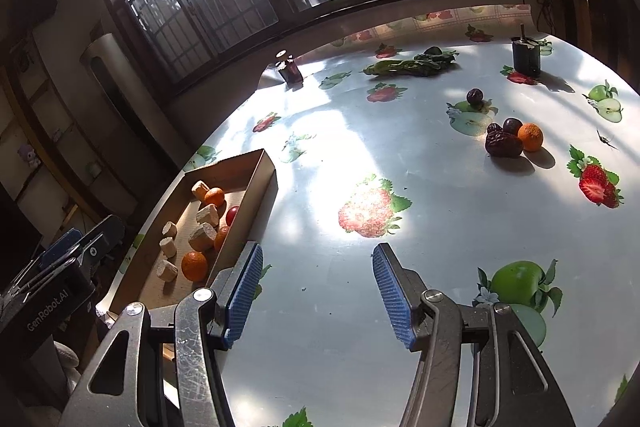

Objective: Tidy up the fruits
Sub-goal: 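Move both open tools back to the remaining fruit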

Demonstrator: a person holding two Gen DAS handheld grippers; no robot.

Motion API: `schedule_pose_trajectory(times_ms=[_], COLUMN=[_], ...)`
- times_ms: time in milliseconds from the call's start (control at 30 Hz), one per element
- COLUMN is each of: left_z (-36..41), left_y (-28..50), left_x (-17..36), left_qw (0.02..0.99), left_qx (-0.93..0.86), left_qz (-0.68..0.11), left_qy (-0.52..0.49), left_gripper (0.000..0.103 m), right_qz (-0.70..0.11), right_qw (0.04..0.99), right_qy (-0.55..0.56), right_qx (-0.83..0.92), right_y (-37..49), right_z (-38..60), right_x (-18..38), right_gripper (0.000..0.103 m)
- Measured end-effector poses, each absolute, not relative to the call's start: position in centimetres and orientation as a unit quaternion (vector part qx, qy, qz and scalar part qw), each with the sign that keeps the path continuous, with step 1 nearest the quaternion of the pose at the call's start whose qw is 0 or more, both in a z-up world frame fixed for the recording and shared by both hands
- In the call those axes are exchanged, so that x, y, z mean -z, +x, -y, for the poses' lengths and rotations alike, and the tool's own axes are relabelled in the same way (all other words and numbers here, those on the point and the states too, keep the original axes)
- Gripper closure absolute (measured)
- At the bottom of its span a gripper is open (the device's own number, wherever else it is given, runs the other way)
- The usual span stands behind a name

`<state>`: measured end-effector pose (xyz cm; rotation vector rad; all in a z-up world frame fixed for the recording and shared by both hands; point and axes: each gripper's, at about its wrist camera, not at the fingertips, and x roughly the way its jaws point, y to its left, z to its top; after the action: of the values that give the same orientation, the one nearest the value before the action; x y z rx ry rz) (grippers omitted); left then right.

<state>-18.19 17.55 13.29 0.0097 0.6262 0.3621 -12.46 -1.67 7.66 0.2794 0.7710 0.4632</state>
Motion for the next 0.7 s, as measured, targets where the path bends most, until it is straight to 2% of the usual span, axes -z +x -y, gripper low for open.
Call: schedule_pose_trajectory(times_ms=[200,367,567,700], left_z=[-16.7,-15.1,-10.5,-6.4], left_y=[-16.9,-14.6,-8.5,-3.3], left_x=[-13.9,-16.2,-19.0,-19.8], left_qw=[0.938,0.945,0.942,0.942], left_qx=[-0.144,-0.075,0.024,0.072], left_qz=[-0.315,-0.317,-0.335,-0.329], left_qy=[0.004,-0.006,-0.006,0.003], left_gripper=[0.022,0.022,0.022,0.022], right_qz=[-0.369,-0.347,-0.342,-0.356], right_qw=[0.894,0.918,0.937,0.931], right_qy=[0.133,0.092,0.057,0.071], right_qx=[-0.215,-0.166,-0.05,-0.042], right_y=[-12.0,-11.7,-8.0,-3.6], right_z=[3.3,8.6,17.7,20.6], right_x=[-8.3,-10.7,-13.7,-14.2], right_gripper=[0.041,0.041,0.038,0.038])
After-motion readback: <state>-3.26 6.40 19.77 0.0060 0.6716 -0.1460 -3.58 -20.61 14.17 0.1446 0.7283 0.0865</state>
